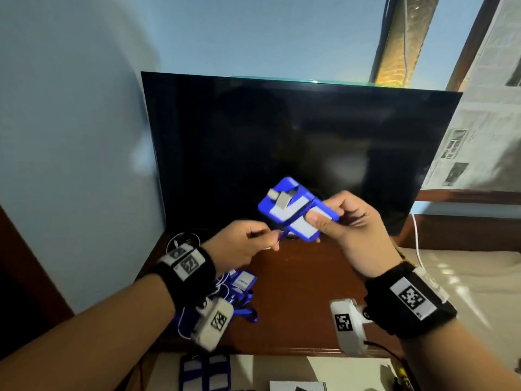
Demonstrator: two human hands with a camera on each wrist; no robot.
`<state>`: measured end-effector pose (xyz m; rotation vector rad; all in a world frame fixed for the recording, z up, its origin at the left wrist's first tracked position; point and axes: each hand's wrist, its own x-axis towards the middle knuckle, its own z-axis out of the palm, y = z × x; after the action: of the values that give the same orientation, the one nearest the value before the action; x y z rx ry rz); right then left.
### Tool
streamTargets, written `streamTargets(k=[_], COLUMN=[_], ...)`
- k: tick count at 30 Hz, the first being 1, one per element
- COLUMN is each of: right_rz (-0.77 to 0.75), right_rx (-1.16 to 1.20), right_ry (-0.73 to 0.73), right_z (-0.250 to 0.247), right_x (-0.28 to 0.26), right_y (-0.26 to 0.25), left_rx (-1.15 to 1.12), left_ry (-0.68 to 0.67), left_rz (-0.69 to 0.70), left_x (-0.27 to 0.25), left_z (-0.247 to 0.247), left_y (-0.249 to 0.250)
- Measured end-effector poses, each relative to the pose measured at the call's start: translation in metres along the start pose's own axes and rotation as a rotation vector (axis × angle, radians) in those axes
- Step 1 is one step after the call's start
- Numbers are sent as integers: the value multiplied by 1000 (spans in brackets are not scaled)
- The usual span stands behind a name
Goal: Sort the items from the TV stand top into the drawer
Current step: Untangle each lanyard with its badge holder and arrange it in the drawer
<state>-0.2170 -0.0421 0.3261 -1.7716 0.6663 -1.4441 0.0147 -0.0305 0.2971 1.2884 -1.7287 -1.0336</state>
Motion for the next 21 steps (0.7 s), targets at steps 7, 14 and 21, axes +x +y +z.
streamTargets(k=[7, 14, 21], right_rz=[111, -12, 189], right_rx=[-421, -703, -193], right_ry=[156, -531, -464], right_z=[-10, 29, 39], right_x=[-2, -36, -37], right_y=[44, 52, 26], left_rx=[239, 898, 247], left_ry=[80, 26, -127], left_rz=[235, 440, -37], left_x=[-40, -34, -29], left_z=[23, -19, -49], left_y=[-4, 37, -2])
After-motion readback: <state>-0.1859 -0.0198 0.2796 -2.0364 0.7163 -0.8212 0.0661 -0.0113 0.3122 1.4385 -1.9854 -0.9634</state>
